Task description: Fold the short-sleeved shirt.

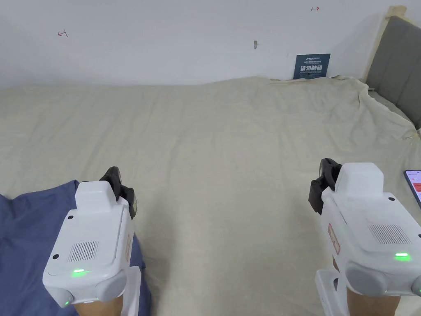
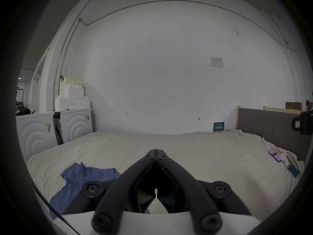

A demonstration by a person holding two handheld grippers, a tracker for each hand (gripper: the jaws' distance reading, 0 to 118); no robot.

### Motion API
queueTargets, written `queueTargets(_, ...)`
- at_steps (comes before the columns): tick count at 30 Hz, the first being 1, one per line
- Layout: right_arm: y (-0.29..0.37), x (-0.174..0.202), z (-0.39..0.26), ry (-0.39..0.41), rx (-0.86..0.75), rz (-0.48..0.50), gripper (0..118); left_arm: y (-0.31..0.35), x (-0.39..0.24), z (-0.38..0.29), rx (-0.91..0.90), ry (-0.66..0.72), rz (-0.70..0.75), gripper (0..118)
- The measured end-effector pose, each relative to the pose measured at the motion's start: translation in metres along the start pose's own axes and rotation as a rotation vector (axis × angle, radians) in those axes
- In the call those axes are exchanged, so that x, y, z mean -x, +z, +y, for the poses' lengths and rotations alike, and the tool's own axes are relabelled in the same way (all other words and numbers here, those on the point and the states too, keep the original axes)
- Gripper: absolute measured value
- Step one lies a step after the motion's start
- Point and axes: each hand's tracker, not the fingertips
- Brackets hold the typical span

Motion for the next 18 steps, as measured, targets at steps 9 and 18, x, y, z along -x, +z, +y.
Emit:
queueTargets(9, -0.004, -0.007, 0.000, -0.016, -0.001, 0.000, 0, 0.001, 0.002, -0.001, 0.002, -0.004, -0.001, 0)
queueTargets(18, -0.009, -0.014, -0.002, -0.015, -0.008, 0.002, 0, 0.001, 0.003, 0.001, 0.002, 0.003, -0.009, 0)
